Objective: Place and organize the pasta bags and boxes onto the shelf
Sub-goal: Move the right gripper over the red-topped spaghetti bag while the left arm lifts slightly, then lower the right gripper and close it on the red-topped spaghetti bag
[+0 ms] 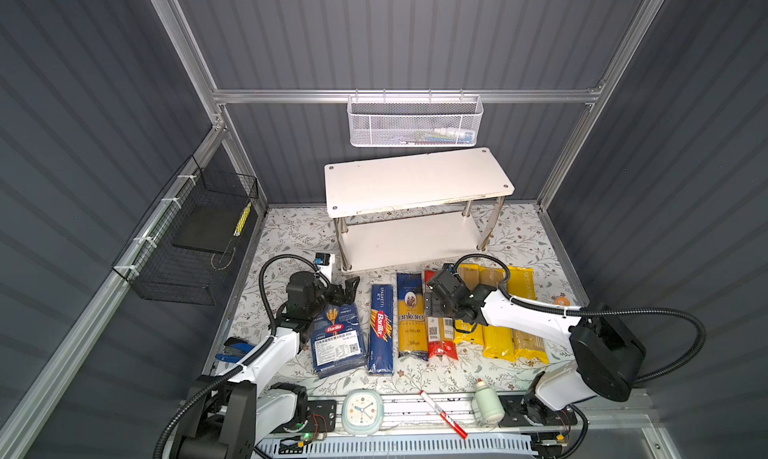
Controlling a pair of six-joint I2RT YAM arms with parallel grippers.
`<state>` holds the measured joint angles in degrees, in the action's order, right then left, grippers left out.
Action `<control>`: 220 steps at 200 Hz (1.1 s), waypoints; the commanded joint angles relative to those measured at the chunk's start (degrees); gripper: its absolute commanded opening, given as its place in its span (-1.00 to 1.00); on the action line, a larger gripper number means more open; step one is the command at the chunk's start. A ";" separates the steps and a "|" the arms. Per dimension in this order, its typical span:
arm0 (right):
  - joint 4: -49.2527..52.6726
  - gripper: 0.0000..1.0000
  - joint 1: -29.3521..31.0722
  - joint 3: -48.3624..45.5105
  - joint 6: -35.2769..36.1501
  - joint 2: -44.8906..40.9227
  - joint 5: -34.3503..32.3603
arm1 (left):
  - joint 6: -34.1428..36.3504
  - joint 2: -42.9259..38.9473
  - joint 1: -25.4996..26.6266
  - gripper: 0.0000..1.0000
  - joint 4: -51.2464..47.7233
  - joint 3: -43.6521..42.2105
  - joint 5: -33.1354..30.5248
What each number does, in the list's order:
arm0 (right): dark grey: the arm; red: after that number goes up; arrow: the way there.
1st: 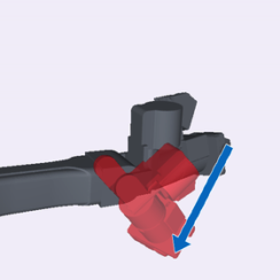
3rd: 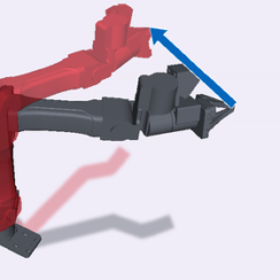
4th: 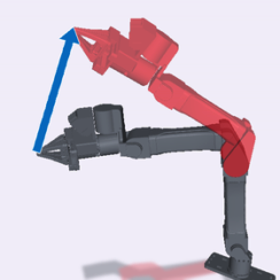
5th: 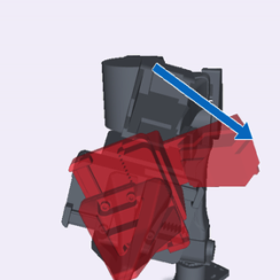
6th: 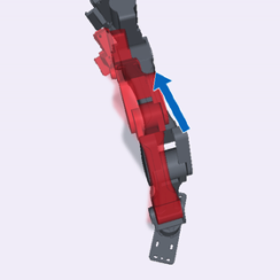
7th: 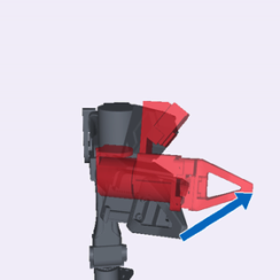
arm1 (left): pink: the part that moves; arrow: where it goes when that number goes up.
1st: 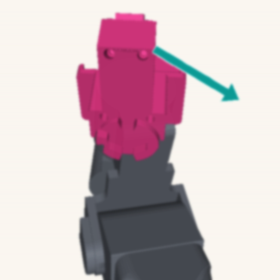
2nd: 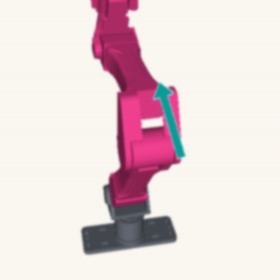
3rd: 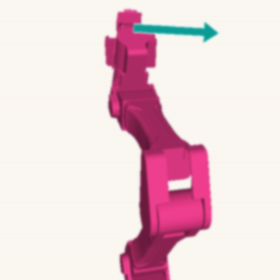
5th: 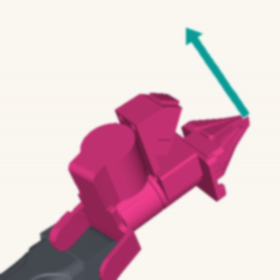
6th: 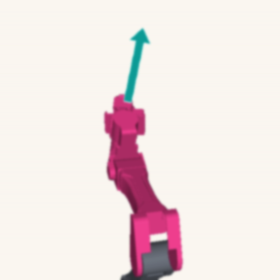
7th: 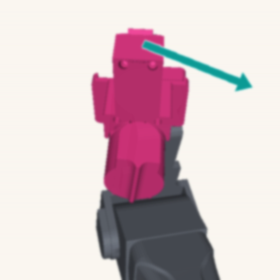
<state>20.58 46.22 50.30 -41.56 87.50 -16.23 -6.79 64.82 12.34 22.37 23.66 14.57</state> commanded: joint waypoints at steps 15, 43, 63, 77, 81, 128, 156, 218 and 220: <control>1.36 0.86 0.63 0.41 -0.46 1.77 -0.25 | 1.15 -0.93 -0.10 0.99 1.07 -0.90 1.19; 1.34 0.86 0.64 0.49 -0.85 2.48 -0.15 | 1.09 -0.66 -0.12 0.99 0.98 -0.81 1.08; 1.35 0.85 0.67 0.97 -0.98 3.49 0.40 | 1.23 -0.55 -0.12 0.99 0.85 -0.64 1.28; 1.33 0.85 0.72 1.12 -1.15 4.05 0.46 | 1.24 -0.42 -0.10 0.98 0.89 -0.55 1.37; 1.35 0.85 0.72 0.99 -1.23 4.10 0.44 | 1.29 -0.32 -0.12 0.99 0.85 -0.55 1.44; 1.35 0.85 1.05 0.21 -3.09 5.06 1.30 | 1.34 0.47 -0.12 0.99 0.39 0.14 1.66; 3.55 0.85 1.47 1.65 -2.66 7.29 1.50 | 1.60 1.04 -0.09 0.99 0.28 0.52 2.31; 5.07 0.88 1.66 2.45 -2.30 8.32 0.39 | 1.59 -0.04 -0.12 0.99 0.79 -0.37 2.35; 5.08 0.88 1.68 2.44 -2.30 8.37 0.40 | 1.60 -0.13 -0.12 0.99 0.76 -0.37 2.32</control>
<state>22.79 47.57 51.75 -43.51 95.18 -14.98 -6.37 65.39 12.34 22.35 23.59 15.73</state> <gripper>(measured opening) 0.937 0.993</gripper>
